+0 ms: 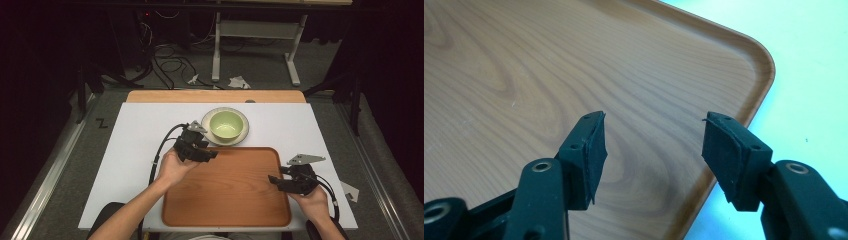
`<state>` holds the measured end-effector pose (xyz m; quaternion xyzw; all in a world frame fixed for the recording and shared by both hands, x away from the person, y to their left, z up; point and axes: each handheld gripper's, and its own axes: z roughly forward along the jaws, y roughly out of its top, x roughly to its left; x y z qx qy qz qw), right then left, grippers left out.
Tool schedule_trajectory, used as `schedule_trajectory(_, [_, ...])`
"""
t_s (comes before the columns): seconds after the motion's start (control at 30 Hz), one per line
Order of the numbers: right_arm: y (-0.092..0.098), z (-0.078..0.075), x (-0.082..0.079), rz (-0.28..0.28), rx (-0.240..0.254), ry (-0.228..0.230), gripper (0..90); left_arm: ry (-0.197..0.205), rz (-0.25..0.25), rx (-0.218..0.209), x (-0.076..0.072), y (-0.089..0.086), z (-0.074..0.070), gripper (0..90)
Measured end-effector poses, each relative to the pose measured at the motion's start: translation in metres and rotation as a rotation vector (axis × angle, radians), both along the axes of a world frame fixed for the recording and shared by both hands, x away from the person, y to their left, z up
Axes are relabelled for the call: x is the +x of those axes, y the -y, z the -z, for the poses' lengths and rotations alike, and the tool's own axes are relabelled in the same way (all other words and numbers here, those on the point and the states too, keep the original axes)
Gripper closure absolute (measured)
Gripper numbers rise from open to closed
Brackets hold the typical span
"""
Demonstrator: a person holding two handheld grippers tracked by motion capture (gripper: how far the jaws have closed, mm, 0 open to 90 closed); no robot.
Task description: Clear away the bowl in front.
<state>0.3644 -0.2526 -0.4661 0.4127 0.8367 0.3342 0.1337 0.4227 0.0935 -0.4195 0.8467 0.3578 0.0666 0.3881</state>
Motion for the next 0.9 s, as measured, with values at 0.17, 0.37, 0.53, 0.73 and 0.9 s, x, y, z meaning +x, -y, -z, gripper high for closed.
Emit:
schedule_trajectory(0.17, [0.000, 0.000, 0.000, -0.005, 0.001, -0.003, 43.0, 0.005, -0.006, 0.011, 0.010, 0.006, -0.002, 47.1])
schedule_trajectory(0.37, [0.000, 0.000, 0.000, -0.005, 0.000, -0.002, 43.1, 0.008, -0.020, 0.029, 0.024, 0.014, -0.001, 46.9])
schedule_trajectory(0.53, [-0.001, 0.000, 0.000, -0.005, 0.000, -0.001, 43.1, 0.015, -0.033, 0.046, 0.033, 0.019, -0.003, 46.9])
schedule_trajectory(0.73, [-0.001, 0.000, -0.001, -0.005, 0.000, -0.002, 43.1, 0.020, -0.052, 0.056, 0.044, 0.023, -0.010, 46.8])
schedule_trajectory(0.9, [-0.001, 0.000, -0.001, -0.006, 0.000, -0.002, 43.1, 0.008, -0.087, 0.059, 0.058, 0.026, -0.011, 46.3])
